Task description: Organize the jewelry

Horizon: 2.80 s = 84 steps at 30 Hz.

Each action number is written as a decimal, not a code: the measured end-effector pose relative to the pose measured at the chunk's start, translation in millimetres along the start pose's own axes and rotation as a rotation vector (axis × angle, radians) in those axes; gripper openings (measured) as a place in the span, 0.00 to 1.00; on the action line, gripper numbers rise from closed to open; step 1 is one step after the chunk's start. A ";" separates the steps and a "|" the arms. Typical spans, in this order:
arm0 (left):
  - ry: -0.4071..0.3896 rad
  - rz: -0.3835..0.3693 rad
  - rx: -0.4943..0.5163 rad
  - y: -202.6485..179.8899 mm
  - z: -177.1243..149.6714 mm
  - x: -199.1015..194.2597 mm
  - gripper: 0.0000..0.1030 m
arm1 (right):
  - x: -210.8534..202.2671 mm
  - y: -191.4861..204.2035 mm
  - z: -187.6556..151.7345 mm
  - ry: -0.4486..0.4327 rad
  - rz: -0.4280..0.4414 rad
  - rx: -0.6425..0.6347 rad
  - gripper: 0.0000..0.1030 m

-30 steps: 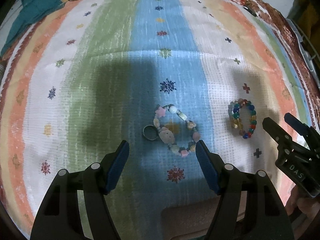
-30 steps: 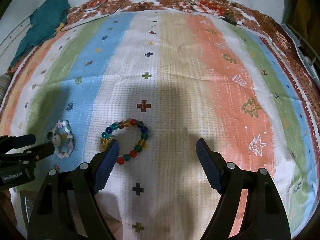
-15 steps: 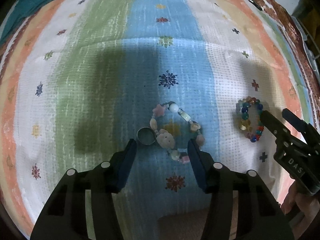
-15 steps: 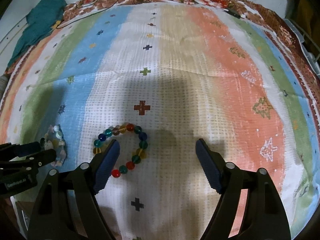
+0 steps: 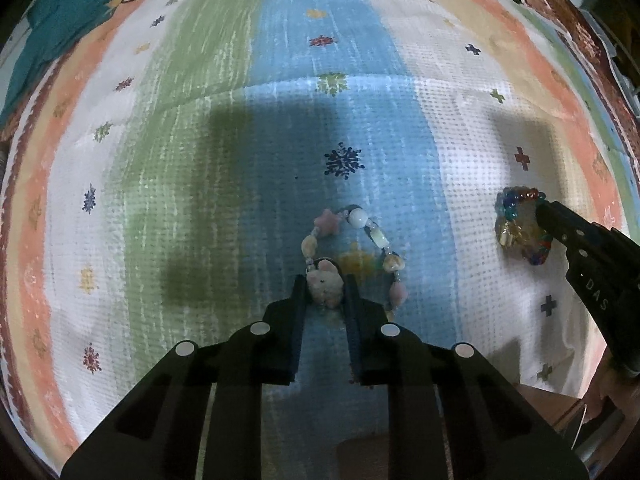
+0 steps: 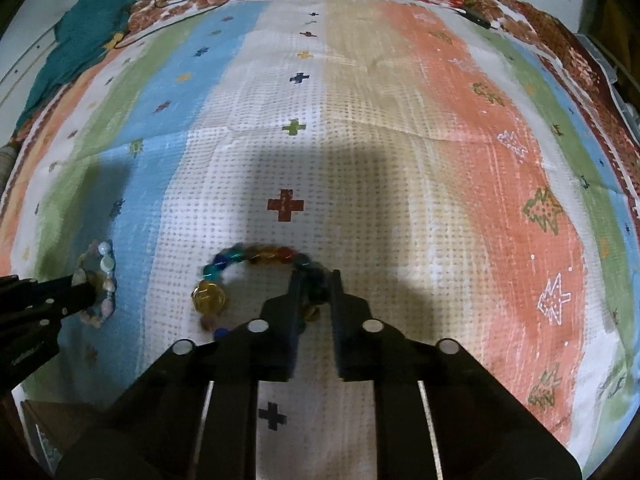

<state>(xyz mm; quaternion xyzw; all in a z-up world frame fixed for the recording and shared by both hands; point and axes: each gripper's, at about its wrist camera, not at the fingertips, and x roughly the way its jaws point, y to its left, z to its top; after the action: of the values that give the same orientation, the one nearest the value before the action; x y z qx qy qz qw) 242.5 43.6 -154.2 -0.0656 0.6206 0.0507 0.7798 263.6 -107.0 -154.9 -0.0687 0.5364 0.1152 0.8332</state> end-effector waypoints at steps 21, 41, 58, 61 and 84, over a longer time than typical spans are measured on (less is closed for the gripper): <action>-0.159 -0.030 0.043 3.4 -15.2 -66.9 0.17 | -59.7 22.1 -4.6 -0.123 0.027 -0.077 0.10; -0.235 -0.018 0.068 -3.5 -23.4 -94.5 0.17 | -92.5 31.8 -15.1 -0.181 0.047 -0.111 0.10; -0.263 -0.035 0.074 -3.5 -29.5 -110.5 0.17 | -109.2 37.3 -24.8 -0.203 0.052 -0.127 0.10; -0.261 -0.041 0.072 -2.5 -29.9 -111.4 0.17 | -111.3 36.4 -24.0 -0.206 0.057 -0.123 0.10; -0.190 0.002 0.025 17.8 -23.9 -85.2 0.19 | -105.4 38.3 -21.6 -0.185 0.076 -0.127 0.10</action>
<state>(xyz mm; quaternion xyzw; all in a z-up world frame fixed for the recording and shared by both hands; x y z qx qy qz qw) 197.5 57.4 -77.2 -0.0503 0.5443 0.0497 0.8359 192.5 -87.7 -67.6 -0.0897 0.4512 0.1864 0.8681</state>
